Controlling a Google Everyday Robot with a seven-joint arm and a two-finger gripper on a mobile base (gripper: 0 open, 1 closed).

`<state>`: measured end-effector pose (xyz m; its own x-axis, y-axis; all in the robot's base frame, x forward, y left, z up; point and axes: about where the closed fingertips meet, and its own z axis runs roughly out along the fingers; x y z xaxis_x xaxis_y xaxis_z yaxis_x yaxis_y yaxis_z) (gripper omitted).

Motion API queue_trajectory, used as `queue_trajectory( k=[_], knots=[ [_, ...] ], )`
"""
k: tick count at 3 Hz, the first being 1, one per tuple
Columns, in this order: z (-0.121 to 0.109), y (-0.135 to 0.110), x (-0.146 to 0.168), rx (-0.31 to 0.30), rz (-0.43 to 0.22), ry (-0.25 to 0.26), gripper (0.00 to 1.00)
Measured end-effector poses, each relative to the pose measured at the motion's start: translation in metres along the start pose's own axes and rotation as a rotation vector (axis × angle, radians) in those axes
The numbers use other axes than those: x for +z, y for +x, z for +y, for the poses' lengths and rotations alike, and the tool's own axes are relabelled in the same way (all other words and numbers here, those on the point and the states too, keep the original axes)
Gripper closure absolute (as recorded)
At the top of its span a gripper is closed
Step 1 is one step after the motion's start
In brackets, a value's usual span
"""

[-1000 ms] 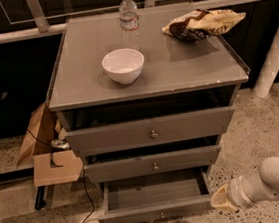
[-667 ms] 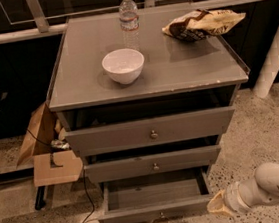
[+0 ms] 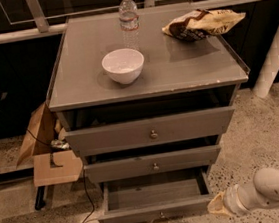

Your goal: Close bottom drawer

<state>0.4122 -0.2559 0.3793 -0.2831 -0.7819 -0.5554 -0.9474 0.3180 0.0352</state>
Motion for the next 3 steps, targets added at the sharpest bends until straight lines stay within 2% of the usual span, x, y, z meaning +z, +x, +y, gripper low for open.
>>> queue_trajectory(
  k=[1,2,3],
  knots=[
    [-0.024,0.033,0.039,-0.056,0.009,0.057,1.00],
    [-0.040,0.061,0.081,-0.068,0.012,0.060,1.00],
    [-0.049,0.081,0.120,-0.063,0.019,0.027,1.00]
  ],
)
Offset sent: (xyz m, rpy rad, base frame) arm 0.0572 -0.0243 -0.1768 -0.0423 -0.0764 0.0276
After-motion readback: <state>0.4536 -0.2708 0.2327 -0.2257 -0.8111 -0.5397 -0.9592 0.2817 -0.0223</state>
